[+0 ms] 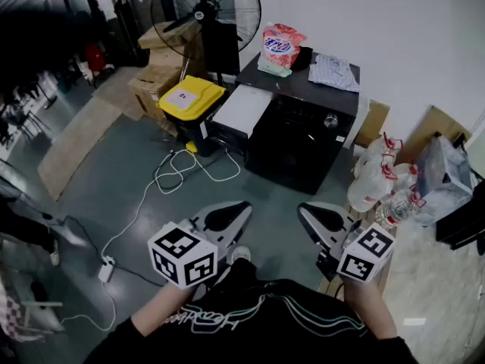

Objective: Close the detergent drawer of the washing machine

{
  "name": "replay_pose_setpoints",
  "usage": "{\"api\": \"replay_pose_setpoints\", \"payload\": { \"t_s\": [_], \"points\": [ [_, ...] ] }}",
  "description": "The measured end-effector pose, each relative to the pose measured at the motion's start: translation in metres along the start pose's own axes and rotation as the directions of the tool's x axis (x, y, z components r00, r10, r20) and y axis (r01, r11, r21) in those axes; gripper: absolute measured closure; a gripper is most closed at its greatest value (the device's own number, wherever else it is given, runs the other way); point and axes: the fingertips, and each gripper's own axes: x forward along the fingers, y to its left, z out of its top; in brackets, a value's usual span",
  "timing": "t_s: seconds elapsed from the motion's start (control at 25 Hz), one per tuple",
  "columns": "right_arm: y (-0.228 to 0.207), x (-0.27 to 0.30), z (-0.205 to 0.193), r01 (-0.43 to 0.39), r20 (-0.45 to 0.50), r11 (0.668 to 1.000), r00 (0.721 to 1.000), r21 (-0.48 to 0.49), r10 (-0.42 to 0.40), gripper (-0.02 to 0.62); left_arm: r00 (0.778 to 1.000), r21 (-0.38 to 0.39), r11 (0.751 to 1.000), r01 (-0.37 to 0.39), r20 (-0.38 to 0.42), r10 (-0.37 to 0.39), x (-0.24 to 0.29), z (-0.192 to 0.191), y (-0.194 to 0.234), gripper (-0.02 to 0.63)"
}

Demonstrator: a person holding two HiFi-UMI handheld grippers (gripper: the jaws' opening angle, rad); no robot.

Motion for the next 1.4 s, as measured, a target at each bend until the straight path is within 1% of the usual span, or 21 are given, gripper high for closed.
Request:
{"api": "replay_pose_setpoints", "payload": {
  "t_s": [0.24,0.52,0.88,1.16,1.4],
  "points": [
    [-0.017,0.009,0.004,0.009,-0.004,1.000,1.000,0.012,-0.009,0.569,1.000,-0.010,1.000,-0.012,-0.005,0.012,0.013,0.004,0.016,0.574],
    [-0.043,0.027,0.006,0.014,-0.008,1.000,1.000,0.012,-0.014,0.569,1.000,-0.040,0.999,-0.014,-0.020,0.013,0.040,0.006,0.050,0.574],
    [-0.113,0.076,0.005,0.054,-0.027,0.997,0.998,0.061,-0.052,0.569,0.997,-0.095,0.994,-0.062,-0.050,0.058,0.084,0.000,0.131,0.574],
    [-0.164,0.128,0.006,0.063,-0.048,0.990,0.997,0.128,-0.058,0.569,0.992,-0.124,0.989,-0.082,-0.109,0.068,0.121,0.003,0.200,0.574],
    [-0.207,0.162,0.004,0.103,-0.073,0.979,0.993,0.175,-0.092,0.569,0.983,-0.122,0.989,-0.087,-0.173,0.066,0.148,-0.005,0.255,0.574]
  ]
}}
